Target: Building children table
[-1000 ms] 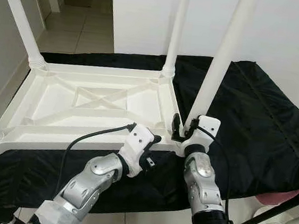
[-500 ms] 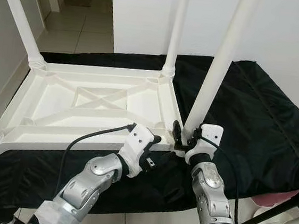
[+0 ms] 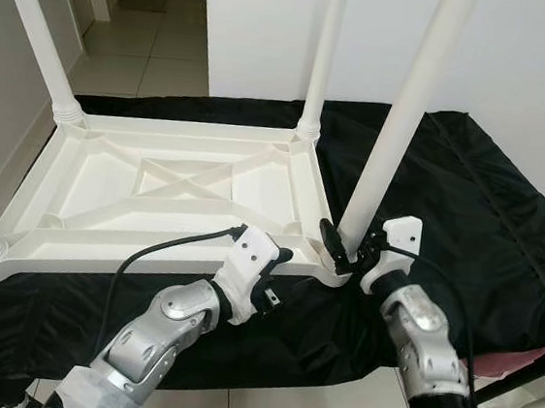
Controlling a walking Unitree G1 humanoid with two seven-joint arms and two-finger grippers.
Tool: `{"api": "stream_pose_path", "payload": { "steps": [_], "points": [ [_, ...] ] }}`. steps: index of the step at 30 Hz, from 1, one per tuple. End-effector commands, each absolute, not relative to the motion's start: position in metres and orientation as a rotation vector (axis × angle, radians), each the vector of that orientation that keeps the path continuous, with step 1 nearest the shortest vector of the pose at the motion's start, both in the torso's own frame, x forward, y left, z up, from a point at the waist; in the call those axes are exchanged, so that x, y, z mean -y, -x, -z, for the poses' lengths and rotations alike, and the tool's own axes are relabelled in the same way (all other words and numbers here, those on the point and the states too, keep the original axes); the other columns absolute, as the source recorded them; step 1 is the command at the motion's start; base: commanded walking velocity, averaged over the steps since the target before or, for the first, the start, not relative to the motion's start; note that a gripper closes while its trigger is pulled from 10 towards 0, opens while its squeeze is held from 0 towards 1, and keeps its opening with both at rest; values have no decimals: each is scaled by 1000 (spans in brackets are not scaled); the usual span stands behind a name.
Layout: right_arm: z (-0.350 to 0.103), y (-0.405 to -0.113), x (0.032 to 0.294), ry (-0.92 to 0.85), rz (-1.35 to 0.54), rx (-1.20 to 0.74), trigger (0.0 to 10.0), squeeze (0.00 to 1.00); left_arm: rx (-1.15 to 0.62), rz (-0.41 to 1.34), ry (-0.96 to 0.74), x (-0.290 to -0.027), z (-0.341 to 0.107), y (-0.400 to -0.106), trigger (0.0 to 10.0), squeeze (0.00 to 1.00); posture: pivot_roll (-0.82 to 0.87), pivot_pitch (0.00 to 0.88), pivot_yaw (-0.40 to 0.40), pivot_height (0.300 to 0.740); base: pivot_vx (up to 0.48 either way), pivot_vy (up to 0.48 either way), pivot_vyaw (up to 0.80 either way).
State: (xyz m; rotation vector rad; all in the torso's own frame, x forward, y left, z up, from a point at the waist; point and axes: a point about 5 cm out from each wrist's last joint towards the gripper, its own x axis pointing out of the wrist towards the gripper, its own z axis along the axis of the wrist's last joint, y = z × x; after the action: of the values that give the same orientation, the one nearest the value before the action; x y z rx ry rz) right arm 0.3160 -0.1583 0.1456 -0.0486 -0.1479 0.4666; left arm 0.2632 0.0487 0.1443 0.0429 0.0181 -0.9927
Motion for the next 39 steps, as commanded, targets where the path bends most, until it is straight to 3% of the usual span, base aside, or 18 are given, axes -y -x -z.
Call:
{"api": "stream_pose_path", "payload": {
  "steps": [1,2,5,7,8,9,10,11,14,15,16,26,32,39],
  "points": [
    [-142,-318,155,65,-531,115,10000,0,-29,1099,-49,-45,-144,-258,10000,0,-41,0,2,740,0,0,0],
    [-142,-318,155,65,-531,115,10000,0,-29,1099,-49,-45,-144,-258,10000,0,-41,0,2,740,0,0,0],
    [-137,-321,155,103,-582,84,4471,0,-25,1098,-50,-43,-144,-258,10000,0,-38,0,-2,740,0,0,0],
    [-136,-321,155,111,-595,78,3961,0,-24,1098,-51,-43,-144,-258,10000,0,-38,0,-2,740,0,0,0],
    [-135,-322,155,116,-603,73,2000,0,-23,1099,-52,-42,-144,-258,10000,0,-38,0,-3,740,0,0,0],
    [-135,-322,155,116,-603,73,2000,0,-23,1099,-52,-42,-144,-258,10000,0,-38,0,-3,740,0,0,0],
    [-134,-322,156,122,-605,71,314,0,-22,1099,-53,-42,-145,-258,10000,0,-38,0,-3,740,0,0,0],
    [-134,-323,156,124,-608,70,0,0,-19,1097,-54,-42,-145,-259,10000,0,-38,0,-2,740,0,0,0],
    [-134,-323,157,125,-603,70,0,0,-16,1097,-55,-42,-145,-259,10000,0,-43,0,0,740,0,0,0],
    [-133,-324,160,119,-585,63,7333,0,-14,1098,-58,-41,-145,-260,10000,0,-43,0,0,740,0,0,0],
    [-133,-323,160,122,-576,58,10000,0,-14,1100,-58,-41,-145,-260,10000,0,-44,0,3,740,0,0,0],
    [-132,-317,155,84,-537,62,10000,0,-17,1108,-60,-40,-144,-258,10000,0,-51,0,7,740,0,0,0],
    [-122,-314,153,133,-421,18,10000,0,-23,1113,-62,-39,-143,-257,10000,0,-55,0,6,740,0,0,0],
    [-117,-306,147,55,-237,-14,10000,0,-29,1118,-61,-38,-141,-254,10000,0,-55,0,3,740,0,0,0]
  ]
}}
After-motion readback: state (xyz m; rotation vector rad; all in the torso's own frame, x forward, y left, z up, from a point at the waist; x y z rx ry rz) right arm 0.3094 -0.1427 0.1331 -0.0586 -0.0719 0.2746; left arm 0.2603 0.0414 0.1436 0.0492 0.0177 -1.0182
